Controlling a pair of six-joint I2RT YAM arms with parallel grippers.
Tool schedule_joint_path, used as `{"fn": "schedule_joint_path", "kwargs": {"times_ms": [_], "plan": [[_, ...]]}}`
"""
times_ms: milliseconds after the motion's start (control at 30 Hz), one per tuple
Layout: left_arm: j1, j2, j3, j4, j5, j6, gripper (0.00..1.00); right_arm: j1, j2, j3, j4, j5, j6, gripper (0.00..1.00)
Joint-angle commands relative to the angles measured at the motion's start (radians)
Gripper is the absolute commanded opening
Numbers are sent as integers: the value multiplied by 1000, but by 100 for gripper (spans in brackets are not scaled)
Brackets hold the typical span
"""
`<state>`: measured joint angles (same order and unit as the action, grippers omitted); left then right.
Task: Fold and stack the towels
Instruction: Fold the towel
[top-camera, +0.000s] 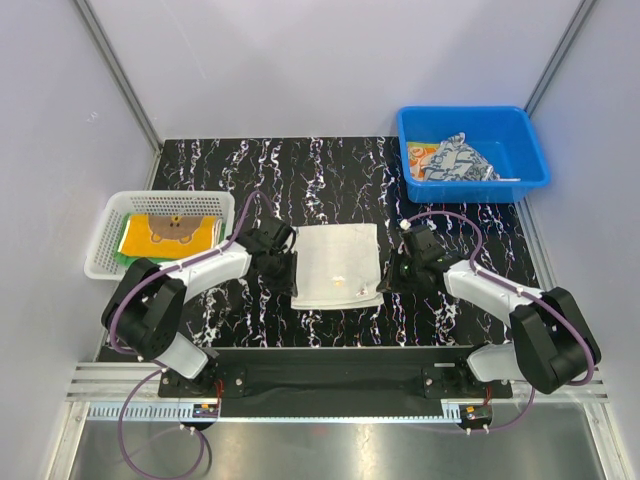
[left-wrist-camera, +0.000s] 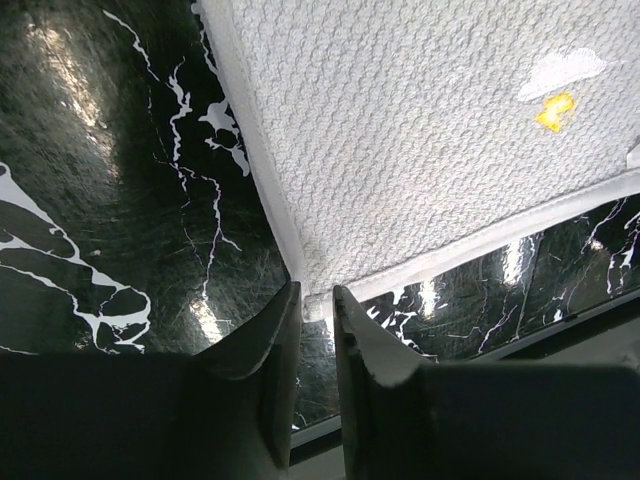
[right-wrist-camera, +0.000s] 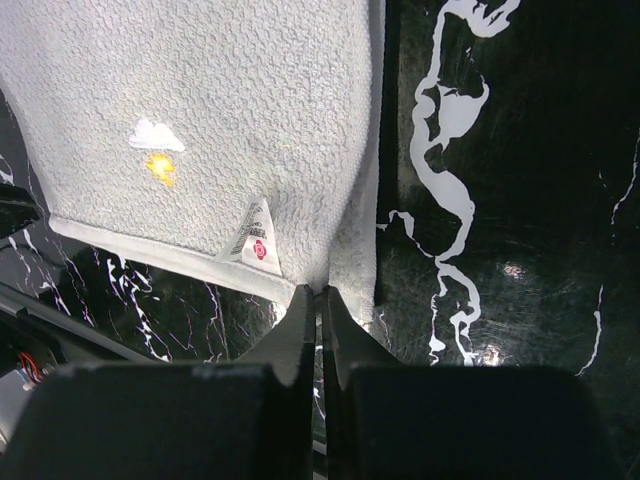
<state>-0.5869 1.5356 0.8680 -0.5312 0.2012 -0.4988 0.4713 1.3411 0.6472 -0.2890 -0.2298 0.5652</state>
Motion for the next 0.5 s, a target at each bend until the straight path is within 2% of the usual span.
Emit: {"fn": "schedule_joint_path", "kwargs": {"times_ms": [0, 367, 400, 433, 467], "plan": [[-8, -38, -20, 16, -11, -14, 24, 10, -31, 16, 14, -20, -4, 0], [-21, -17, -64, 77, -8, -52, 24, 12, -39, 6, 21, -17, -5, 0], [-21, -17, -64, 76, -13, -53, 22, 12, -37, 6, 21, -19, -5, 0], [-21, -15, -64, 79, -14, -55, 14, 12, -37, 2, 22, -19, -5, 0], [-21, -15, -64, 77, -14, -53, 10, 12, -37, 0, 24, -19, -4, 0]]}}
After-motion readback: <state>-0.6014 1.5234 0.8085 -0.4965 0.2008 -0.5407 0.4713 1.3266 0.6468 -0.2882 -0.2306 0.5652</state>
